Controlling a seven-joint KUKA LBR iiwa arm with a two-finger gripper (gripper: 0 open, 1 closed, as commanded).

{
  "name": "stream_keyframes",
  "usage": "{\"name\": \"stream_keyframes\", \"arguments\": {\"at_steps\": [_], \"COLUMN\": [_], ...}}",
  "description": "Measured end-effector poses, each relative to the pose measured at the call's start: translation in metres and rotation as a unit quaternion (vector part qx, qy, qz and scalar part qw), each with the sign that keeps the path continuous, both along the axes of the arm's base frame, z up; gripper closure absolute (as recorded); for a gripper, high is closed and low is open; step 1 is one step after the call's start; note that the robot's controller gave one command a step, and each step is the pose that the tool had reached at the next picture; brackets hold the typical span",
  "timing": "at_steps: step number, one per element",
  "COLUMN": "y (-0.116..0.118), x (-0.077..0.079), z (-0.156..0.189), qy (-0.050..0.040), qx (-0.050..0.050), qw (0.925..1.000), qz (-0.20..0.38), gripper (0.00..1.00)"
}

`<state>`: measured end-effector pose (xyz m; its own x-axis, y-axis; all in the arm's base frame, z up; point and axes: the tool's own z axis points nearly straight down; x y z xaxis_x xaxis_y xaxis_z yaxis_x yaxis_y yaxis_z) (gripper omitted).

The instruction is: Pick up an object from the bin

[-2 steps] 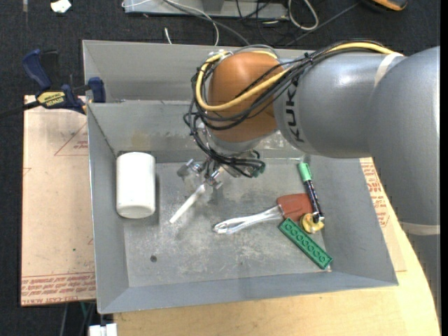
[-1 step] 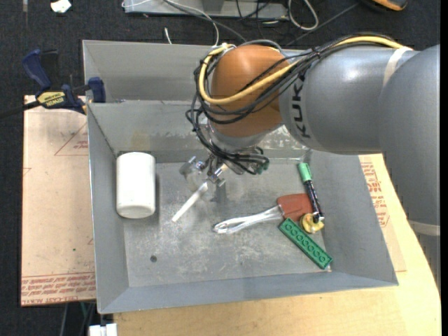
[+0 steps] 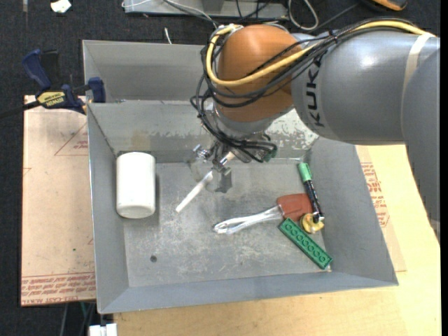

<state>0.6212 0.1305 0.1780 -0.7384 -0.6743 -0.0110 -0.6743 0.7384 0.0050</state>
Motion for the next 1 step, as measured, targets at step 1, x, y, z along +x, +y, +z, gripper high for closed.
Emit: {"name": "stream_keyframes", "arguments": {"at_steps": [1], "y": [0.0001], "x": [0.0018], "z": [0.0450], "qy": [-0.0040], "qx": [0.001], "qw": [1.0000], "qz": [0.000], "gripper": [1.00]}}
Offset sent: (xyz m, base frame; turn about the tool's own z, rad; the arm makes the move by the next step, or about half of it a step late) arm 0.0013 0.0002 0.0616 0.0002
